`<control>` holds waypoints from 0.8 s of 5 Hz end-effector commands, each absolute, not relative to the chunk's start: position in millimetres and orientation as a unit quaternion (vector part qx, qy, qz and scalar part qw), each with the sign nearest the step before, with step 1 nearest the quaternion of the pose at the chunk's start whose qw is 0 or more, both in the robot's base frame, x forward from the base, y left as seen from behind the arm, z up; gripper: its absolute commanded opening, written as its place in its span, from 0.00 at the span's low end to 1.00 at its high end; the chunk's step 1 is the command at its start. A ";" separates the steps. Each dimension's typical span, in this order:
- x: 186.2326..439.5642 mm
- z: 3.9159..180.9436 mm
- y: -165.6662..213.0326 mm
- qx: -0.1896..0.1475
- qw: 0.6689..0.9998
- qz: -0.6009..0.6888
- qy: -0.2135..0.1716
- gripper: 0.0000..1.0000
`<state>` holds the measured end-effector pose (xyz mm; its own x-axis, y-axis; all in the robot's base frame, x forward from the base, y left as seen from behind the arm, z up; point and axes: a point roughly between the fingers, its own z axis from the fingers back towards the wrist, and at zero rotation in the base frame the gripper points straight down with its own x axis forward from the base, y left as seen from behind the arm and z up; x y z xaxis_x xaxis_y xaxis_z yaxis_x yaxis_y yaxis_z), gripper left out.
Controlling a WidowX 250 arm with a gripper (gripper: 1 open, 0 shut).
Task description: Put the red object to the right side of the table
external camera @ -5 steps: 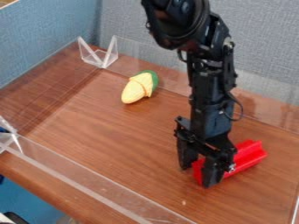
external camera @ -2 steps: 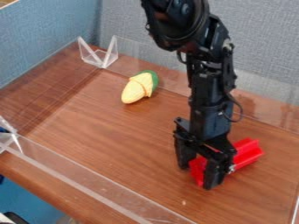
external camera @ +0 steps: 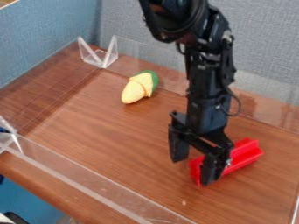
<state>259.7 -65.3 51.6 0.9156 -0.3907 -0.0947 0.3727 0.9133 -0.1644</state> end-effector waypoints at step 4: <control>255.3 193.3 -31.6 0.004 0.989 -0.140 -0.051 1.00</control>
